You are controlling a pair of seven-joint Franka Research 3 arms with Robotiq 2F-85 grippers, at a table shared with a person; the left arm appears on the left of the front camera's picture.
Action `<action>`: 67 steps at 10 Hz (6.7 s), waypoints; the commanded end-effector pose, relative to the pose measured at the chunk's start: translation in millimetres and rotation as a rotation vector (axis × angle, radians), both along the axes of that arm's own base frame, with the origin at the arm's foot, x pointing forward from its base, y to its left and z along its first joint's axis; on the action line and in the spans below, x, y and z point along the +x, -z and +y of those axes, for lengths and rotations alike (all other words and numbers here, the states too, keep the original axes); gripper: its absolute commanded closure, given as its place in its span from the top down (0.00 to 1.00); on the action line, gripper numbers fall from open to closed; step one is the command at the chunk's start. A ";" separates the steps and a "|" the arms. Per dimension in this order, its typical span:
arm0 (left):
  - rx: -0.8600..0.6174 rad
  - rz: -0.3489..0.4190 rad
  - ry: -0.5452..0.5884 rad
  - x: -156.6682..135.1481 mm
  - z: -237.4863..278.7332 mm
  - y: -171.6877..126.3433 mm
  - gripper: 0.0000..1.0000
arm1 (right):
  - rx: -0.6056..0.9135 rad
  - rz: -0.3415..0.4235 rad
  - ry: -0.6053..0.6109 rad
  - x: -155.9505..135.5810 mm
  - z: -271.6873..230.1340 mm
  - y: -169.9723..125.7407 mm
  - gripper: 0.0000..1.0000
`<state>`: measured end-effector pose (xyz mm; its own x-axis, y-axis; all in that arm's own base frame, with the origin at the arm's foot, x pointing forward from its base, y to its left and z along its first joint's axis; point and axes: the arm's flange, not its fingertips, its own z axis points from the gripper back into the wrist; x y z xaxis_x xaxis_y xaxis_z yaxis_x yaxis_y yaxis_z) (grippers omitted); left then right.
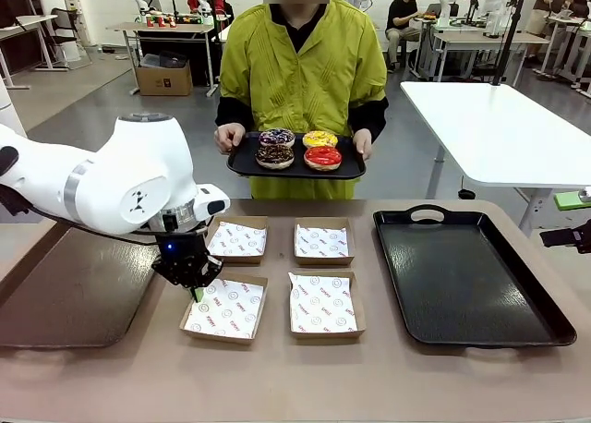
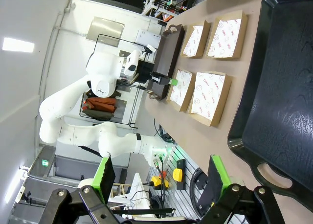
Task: Individually package the donuts and arrange them on the tray.
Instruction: Pick up one Paper togo box, then place the picked Paper togo box on the Handle tray while simultaneously picking up another Paper togo box from the table with the other hand.
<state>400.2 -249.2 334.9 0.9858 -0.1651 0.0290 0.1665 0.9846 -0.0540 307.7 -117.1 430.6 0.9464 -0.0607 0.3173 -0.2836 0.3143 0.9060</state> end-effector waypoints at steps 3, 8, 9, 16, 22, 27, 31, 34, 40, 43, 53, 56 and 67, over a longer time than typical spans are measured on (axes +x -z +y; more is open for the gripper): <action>-0.041 0.005 0.004 2.6 -17.2 -123.9 0.00 | 0.008 -0.008 -0.007 -0.9 0.0 -0.8 1.00; 0.042 0.055 -0.029 72.2 -21.6 -189.3 0.00 | 0.008 -0.008 -0.007 -0.9 0.0 -0.8 1.00; 0.030 0.052 -0.051 88.3 -16.3 -188.4 0.00 | 0.008 -0.008 -0.007 -0.9 0.0 -0.8 1.00; 0.002 0.047 -0.054 110.3 -3.6 -178.6 0.00 | 0.008 -0.008 -0.007 -0.9 0.0 -0.8 1.00; 0.002 0.047 -0.054 110.3 -3.6 -178.6 0.00 | 0.008 -0.008 -0.007 -0.9 0.0 -0.8 1.00; 0.002 0.047 -0.054 110.3 -3.6 -178.6 0.00 | 0.008 -0.008 -0.007 -0.9 0.0 -0.8 1.00; 0.002 0.047 -0.054 110.3 -3.6 -178.6 0.00 | 0.008 -0.008 -0.007 -0.9 0.0 -0.8 1.00; 0.002 0.047 -0.054 110.3 -3.6 -178.6 0.00 | 0.008 -0.008 -0.007 -0.9 0.0 -0.8 1.00; 0.027 -0.009 0.043 113.8 8.8 -191.8 0.01 | -0.052 0.001 -0.006 4.5 13.3 -9.5 1.00; 0.024 -0.056 0.074 77.7 64.1 -232.8 0.01 | -0.285 0.058 -0.050 23.7 68.7 -48.7 1.00; -0.012 0.001 -0.178 -16.9 210.7 -179.6 0.01 | -0.796 0.267 -0.112 108.9 265.3 -36.0 1.00; 0.014 0.009 -0.192 -20.5 209.8 -184.5 0.01 | -0.788 0.252 -0.125 105.7 263.6 -30.5 1.00; -0.071 -0.016 -0.251 -27.0 254.6 -134.7 0.01 | -1.081 0.349 -0.031 98.9 341.6 13.0 1.00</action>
